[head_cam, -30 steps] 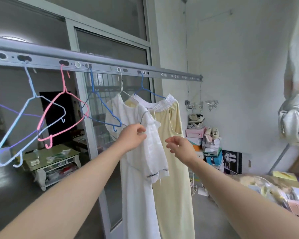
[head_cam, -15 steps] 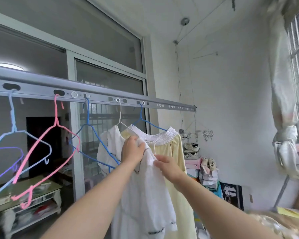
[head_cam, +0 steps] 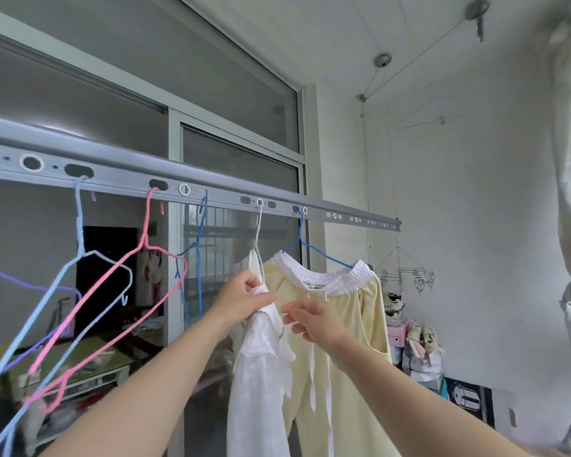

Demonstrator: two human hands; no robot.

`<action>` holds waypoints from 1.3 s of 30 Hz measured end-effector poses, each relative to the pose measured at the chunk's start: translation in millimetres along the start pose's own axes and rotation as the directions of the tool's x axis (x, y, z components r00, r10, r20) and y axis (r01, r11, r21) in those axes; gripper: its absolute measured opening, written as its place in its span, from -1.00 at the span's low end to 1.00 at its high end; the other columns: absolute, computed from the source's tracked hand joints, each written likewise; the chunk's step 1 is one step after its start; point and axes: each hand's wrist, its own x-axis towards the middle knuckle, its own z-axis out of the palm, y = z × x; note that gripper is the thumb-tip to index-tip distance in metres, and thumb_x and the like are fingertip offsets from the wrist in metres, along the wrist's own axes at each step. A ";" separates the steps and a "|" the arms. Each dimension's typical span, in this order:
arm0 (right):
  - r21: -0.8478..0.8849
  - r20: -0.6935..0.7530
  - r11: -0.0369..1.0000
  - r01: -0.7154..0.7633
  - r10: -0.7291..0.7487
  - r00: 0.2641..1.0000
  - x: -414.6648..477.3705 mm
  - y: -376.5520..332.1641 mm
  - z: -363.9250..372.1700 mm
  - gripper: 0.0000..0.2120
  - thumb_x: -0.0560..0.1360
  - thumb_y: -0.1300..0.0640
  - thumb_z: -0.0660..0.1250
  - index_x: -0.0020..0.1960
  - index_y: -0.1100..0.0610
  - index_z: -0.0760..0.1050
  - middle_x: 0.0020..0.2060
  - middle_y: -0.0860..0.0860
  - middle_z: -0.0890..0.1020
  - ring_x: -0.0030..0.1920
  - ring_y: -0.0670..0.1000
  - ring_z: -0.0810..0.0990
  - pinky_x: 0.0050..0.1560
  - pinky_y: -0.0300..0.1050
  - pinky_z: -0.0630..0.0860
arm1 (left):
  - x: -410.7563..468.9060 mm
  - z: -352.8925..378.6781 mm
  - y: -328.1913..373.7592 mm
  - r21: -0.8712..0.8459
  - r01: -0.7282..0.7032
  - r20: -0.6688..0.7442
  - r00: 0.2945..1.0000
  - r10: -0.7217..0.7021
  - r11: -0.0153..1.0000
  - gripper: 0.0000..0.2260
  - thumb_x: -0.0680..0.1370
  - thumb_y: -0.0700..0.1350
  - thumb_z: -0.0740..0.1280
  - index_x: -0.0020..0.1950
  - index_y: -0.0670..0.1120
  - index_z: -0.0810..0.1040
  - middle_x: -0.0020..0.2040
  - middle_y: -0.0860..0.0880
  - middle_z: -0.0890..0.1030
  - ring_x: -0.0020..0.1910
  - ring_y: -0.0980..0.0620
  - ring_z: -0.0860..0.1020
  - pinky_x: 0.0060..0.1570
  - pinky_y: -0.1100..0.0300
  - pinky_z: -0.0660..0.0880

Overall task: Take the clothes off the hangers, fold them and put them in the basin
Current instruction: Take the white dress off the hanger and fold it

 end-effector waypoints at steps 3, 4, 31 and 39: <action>0.023 -0.071 1.000 -0.002 0.004 0.997 18.2 -14.2 16.4 -0.82 0.55 0.14 0.24 -0.01 0.09 0.62 -0.20 -0.05 0.61 -0.32 -0.13 0.48 -0.37 -0.42 0.36 | -12.8 -23.6 -1.4 -0.052 -0.018 0.074 0.997 0.022 0.998 -0.80 0.35 -0.11 0.48 -0.17 -0.13 0.50 -0.27 -0.04 0.51 -0.31 0.05 0.45 -0.32 0.23 0.36; 0.039 -0.065 0.999 -0.012 0.014 0.998 22.8 -20.0 25.1 -0.82 0.54 0.11 0.26 0.02 0.09 0.62 -0.18 -0.05 0.61 -0.30 -0.12 0.47 -0.33 -0.38 0.37 | -16.3 -32.8 -3.4 -0.047 -0.026 0.088 0.996 0.030 0.999 -0.83 0.38 -0.13 0.48 -0.20 -0.13 0.51 -0.29 -0.03 0.50 -0.31 0.06 0.45 -0.31 0.23 0.36; 0.642 0.098 0.742 -0.193 0.170 0.981 37.2 -56.6 51.5 -0.43 0.55 -0.29 0.05 0.01 0.12 0.63 -0.30 -0.06 0.60 -0.42 -0.14 0.44 -0.32 -0.29 0.34 | -56.4 -100.9 -20.2 0.592 -0.319 0.320 0.936 0.148 0.740 -0.68 0.32 -0.11 0.44 -0.34 -0.19 0.31 -0.33 -0.01 0.26 -0.36 0.10 0.25 -0.33 0.17 0.17; 0.517 -0.084 0.832 -0.199 0.281 0.956 3.2 -20.8 17.2 -0.64 0.59 -0.17 0.08 0.02 0.04 0.52 -0.16 -0.06 0.54 -0.25 -0.07 0.46 -0.22 -0.22 0.33 | -38.7 -68.1 -33.2 0.725 -0.336 0.257 0.942 0.217 0.601 -0.97 0.38 -0.23 0.35 -0.24 -0.15 0.52 -0.21 -0.03 0.48 -0.09 -0.09 0.52 -0.24 0.16 0.27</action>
